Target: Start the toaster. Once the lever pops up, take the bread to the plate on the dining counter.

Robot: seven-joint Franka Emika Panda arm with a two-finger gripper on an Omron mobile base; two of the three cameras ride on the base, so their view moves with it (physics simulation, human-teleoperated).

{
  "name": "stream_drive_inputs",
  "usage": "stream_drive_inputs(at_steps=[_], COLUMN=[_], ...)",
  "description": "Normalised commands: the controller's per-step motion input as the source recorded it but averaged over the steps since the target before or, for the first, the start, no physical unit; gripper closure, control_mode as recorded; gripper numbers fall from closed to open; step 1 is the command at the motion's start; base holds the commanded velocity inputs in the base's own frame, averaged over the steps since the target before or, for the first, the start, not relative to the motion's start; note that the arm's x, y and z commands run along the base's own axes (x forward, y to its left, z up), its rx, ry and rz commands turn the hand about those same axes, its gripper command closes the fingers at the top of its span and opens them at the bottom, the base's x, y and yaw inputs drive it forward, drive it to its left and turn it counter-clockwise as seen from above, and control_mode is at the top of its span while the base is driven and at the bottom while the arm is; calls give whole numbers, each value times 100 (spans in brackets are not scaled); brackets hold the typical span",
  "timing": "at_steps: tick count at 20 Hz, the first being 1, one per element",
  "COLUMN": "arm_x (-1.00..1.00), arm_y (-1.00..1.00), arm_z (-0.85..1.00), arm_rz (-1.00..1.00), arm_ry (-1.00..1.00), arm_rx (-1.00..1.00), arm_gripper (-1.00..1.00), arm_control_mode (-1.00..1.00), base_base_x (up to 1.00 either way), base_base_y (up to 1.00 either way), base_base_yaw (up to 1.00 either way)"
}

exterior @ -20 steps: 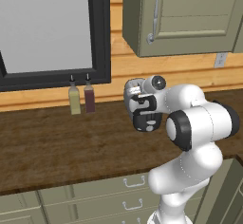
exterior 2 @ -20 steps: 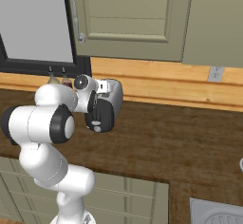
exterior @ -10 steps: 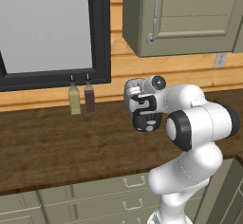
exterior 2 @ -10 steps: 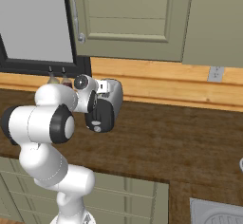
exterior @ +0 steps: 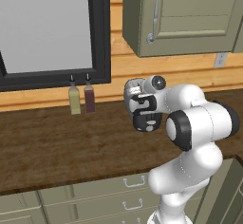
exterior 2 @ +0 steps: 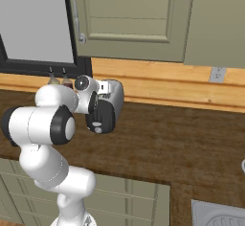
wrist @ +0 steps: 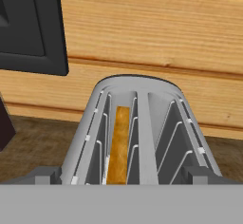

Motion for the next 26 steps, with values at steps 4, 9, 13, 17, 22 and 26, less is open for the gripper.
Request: stream_drive_inputs(at_steps=[4, 9, 13, 17, 22, 26], arm_x=[0, 0, 0, 0, 0, 0], arm_y=[0, 0, 0, 0, 0, 0], arm_z=[0, 0, 0, 0, 0, 0], arm_rz=[0, 0, 0, 0, 0, 0], arm_ry=[0, 0, 0, 0, 0, 0], arm_rx=[0, 0, 0, 0, 0, 0], arm_gripper=[-100, -100, -100, -100, -100, -100], arm_control_mode=[-100, -100, -100, -100, -100, -100], base_base_x=[0, 0, 0, 0, 0, 0], base_base_y=[0, 0, 0, 0, 0, 0], base_base_yaw=[0, 0, 0, 0, 0, 0])
